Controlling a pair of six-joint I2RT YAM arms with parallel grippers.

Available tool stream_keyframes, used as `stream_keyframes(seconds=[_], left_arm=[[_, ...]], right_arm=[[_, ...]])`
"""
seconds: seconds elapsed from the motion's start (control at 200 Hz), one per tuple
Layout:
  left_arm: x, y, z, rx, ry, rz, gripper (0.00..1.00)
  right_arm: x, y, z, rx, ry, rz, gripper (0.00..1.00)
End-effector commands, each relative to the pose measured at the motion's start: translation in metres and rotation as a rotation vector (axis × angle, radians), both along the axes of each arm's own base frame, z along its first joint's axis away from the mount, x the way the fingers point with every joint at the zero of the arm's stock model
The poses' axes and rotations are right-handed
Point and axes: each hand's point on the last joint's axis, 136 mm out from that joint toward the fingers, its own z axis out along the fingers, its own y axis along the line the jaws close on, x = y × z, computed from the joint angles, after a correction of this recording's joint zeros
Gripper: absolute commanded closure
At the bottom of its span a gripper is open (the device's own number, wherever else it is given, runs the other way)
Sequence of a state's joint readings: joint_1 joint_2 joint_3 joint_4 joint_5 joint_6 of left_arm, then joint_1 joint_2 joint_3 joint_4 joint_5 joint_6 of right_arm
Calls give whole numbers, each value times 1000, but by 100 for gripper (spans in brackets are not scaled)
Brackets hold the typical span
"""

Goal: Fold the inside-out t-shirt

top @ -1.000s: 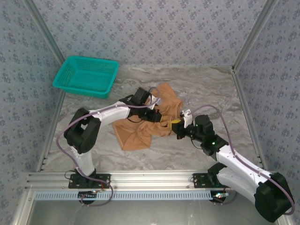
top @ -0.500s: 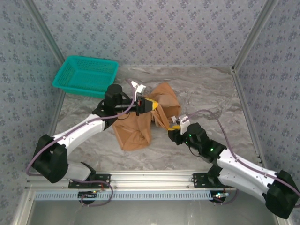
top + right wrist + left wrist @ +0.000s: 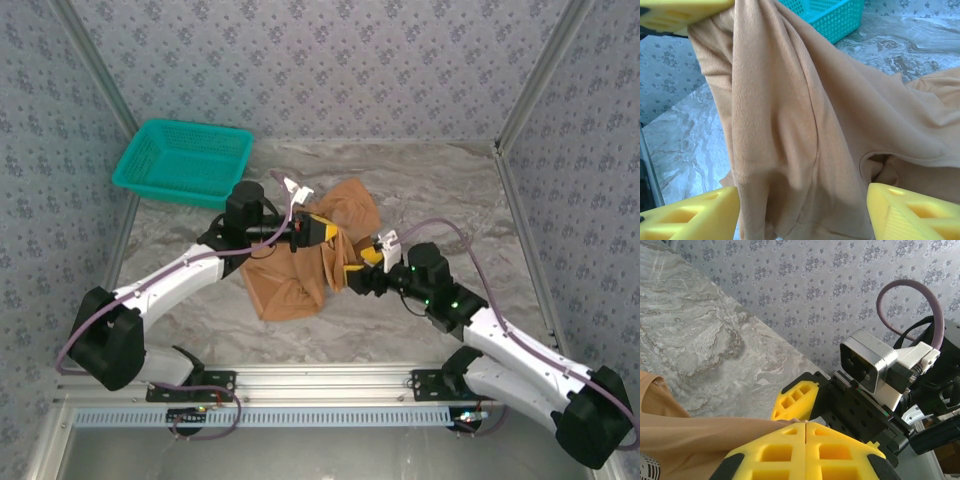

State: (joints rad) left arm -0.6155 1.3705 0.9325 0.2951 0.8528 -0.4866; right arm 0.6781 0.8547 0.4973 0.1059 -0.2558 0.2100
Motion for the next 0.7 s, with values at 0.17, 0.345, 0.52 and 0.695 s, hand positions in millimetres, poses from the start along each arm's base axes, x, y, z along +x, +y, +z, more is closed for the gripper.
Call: stream_keyframes(seconds=[0.17, 0.345, 0.52, 0.695], left_arm=[[-1, -2, 9, 22, -40, -1, 100], [-3, -3, 11, 20, -44, -10, 100], [-4, -2, 13, 23, -46, -4, 100], [8, 13, 10, 55, -53, 67, 100]], right_arm=[[3, 24, 31, 79, -57, 75, 24], [17, 28, 23, 49, -33, 22, 32], [29, 31, 11, 6, 9, -24, 50], [12, 11, 11, 14, 51, 14, 88]])
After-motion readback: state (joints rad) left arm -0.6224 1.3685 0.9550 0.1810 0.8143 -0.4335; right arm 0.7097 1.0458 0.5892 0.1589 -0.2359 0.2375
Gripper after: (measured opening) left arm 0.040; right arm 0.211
